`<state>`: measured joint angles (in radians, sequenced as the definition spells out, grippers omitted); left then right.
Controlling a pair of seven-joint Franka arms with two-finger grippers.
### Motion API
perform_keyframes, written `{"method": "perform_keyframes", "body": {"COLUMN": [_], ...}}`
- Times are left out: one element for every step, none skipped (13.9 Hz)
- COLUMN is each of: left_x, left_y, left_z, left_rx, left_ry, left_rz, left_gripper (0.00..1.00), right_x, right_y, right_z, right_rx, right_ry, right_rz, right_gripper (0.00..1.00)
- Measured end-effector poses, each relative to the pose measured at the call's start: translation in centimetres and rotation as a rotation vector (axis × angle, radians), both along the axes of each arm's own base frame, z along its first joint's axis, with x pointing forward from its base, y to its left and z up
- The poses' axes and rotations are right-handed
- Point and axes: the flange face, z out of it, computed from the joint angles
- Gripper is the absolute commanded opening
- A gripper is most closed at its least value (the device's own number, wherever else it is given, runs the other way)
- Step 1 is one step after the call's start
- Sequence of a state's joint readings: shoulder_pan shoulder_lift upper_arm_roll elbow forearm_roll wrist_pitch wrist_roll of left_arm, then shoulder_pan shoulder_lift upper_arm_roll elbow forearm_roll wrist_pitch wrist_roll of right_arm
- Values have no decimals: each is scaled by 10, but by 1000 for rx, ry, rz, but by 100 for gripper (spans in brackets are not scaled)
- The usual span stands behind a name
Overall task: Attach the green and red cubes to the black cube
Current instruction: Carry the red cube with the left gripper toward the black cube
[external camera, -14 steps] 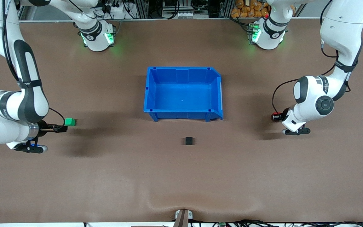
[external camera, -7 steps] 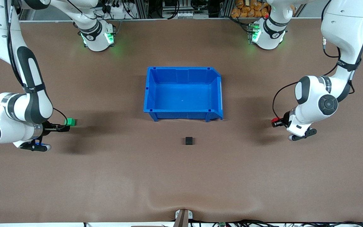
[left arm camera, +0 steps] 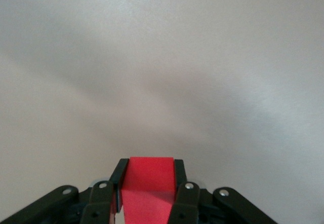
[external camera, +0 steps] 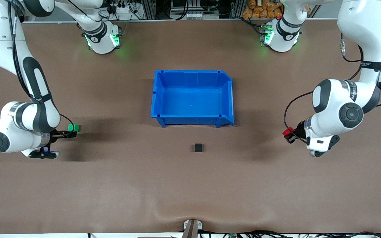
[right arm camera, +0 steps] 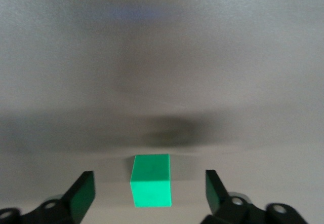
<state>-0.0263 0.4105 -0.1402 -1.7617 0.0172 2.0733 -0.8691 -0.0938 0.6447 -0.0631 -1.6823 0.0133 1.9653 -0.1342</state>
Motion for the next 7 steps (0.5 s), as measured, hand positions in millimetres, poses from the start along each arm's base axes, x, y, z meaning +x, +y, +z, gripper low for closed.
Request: {"method": "perform_keyframes", "body": {"left_x": [4, 8, 11, 14, 16, 17, 19], "left_y": [-11, -23, -36, -51, -67, -82, -97], "left_z": [15, 30, 43, 53, 59, 60, 56], "left_rx": [6, 9, 7, -6, -31, -54, -70], "left_ry": [-1, -13, -29, -42, -46, -42, -32], "left_rz": [50, 100, 144, 181, 211, 237, 264], "left_gripper": [0, 0, 0, 0, 0, 0, 0], "right_x": [-1, -2, -4, -6, -9, -11, -14], "right_y": [0, 0, 0, 1, 1, 1, 1], "right_z": [-4, -7, -11, -15, -19, -23, -27], "right_rx": [4, 6, 7, 8, 8, 8, 9], "right_ry": [4, 10, 16, 21, 22, 23, 27], "right_rz": [8, 12, 13, 14, 14, 14, 14], "right_gripper": [81, 79, 76, 71, 69, 64, 49]}}
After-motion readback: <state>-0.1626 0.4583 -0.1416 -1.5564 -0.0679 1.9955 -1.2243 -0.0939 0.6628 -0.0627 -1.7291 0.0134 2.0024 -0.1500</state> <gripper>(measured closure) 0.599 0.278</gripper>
